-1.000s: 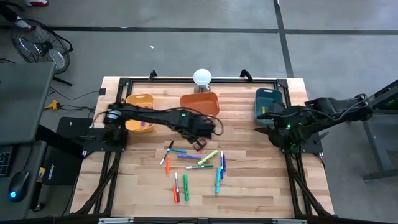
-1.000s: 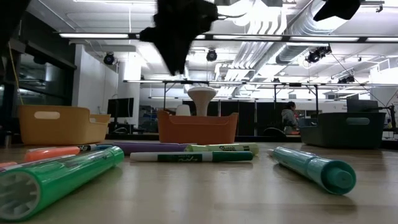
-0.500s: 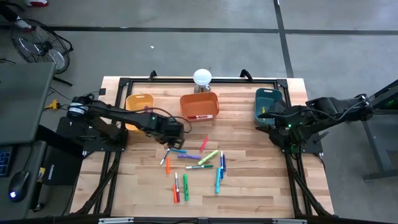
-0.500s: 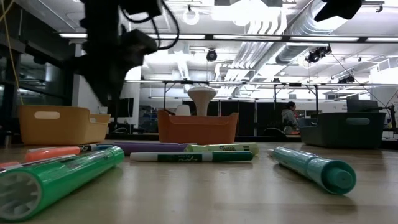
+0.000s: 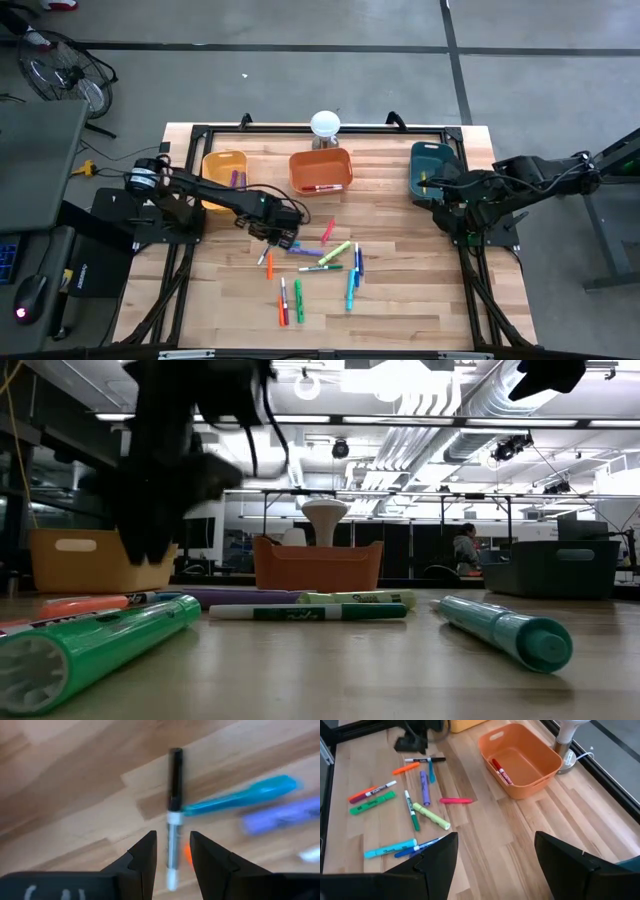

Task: Pick & Place Markers
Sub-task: Put the black marker pen into the orange bin

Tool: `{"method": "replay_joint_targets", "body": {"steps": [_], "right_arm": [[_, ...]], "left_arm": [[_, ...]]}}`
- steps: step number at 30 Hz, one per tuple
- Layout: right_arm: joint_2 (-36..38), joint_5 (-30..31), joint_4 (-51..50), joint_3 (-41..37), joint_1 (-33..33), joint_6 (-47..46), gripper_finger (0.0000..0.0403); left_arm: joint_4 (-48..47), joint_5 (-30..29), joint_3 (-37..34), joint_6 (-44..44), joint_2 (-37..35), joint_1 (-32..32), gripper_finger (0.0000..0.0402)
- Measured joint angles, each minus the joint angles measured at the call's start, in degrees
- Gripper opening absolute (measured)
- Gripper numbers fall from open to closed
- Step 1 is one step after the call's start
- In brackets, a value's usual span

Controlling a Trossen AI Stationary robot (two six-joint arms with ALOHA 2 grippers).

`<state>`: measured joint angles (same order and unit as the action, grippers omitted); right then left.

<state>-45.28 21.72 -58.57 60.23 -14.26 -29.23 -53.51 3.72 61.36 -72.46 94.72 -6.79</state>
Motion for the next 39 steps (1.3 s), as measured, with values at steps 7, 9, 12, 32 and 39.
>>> {"method": "replay_joint_targets", "body": {"steps": [7,9,12,32,39], "right_arm": [[0.02,-0.2,-0.15,0.0,0.0,-0.35,0.0252],[0.02,-0.2,-0.15,0.0,0.0,-0.35,0.0252],[0.0,-0.23,-0.34,0.0,0.0,-0.35,0.0252],[1.37,0.27,-4.74,-0.28,-0.24,0.74,0.0252],[10.22,1.73,-2.51,-5.2,-1.32,-1.88,0.0252]], "left_arm": [[0.13,1.98,-0.09,0.43,1.05,-0.46,0.0113],[2.32,1.99,0.17,0.4,1.81,-0.49,0.0113],[1.42,2.12,0.03,0.34,1.47,-0.85,0.0113],[1.54,-0.16,-0.16,1.17,1.62,-1.16,0.0113],[6.16,1.23,-4.28,1.16,1.59,-1.53,0.0113]]}}
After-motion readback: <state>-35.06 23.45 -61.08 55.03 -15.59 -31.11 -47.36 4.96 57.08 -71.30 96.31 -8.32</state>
